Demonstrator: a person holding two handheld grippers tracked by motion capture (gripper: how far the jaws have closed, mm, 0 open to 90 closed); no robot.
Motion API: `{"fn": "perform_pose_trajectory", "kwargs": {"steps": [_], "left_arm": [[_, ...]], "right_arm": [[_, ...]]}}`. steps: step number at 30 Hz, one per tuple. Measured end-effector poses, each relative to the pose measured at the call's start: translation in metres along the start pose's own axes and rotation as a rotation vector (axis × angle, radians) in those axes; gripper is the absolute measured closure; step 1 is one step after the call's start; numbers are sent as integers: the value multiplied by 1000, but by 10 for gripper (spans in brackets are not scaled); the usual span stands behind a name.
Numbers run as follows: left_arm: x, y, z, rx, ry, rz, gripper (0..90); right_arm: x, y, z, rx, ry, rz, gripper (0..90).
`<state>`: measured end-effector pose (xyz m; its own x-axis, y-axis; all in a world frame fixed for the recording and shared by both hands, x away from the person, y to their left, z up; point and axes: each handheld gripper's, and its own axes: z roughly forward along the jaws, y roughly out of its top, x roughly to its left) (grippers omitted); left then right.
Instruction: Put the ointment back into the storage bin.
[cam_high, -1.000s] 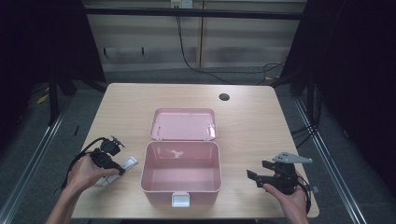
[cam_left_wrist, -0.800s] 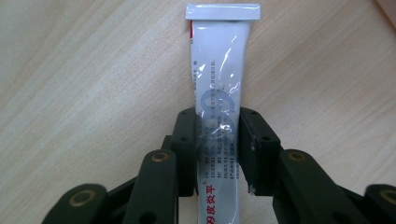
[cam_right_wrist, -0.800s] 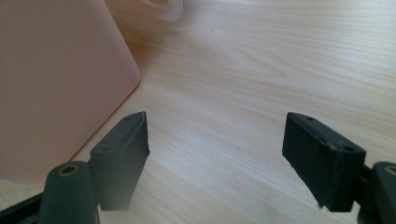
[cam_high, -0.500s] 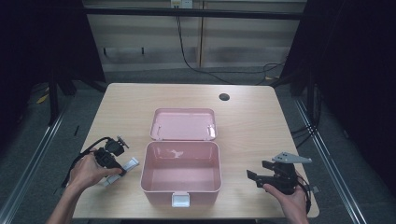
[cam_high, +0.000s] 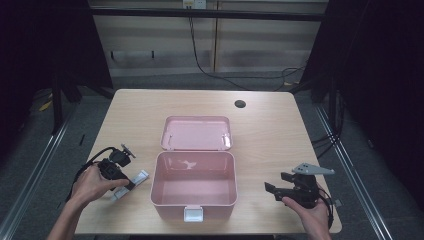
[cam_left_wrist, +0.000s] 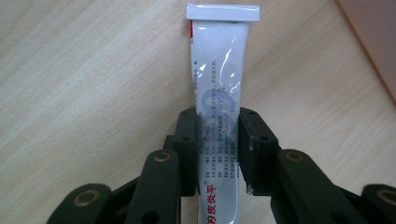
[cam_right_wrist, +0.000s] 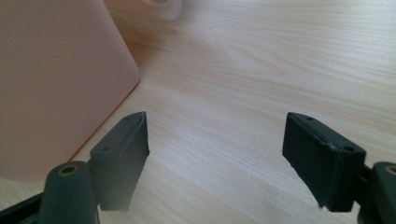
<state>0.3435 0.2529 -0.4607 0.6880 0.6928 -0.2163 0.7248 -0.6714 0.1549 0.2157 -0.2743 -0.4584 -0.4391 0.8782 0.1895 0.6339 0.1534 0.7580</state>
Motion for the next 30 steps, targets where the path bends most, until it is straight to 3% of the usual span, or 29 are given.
{"fn": "perform_pose_trajectory", "kwargs": {"steps": [2, 9, 17, 30], "left_arm": [[0, -2, -3, -5, -19, 21, 708], [-1, -7, -11, -13, -25, 53, 709], [-8, -6, -28, -43, -59, 39, 710], [-9, -8, -42, -42, -78, 93, 709]], "right_arm": [[0, 0, 0, 1, -2, 2, 223], [0, 0, 0, 0, -3, -1, 223], [0, 0, 0, -2, -1, 0, 223], [0, 0, -1, 0, 0, 4, 220]]}}
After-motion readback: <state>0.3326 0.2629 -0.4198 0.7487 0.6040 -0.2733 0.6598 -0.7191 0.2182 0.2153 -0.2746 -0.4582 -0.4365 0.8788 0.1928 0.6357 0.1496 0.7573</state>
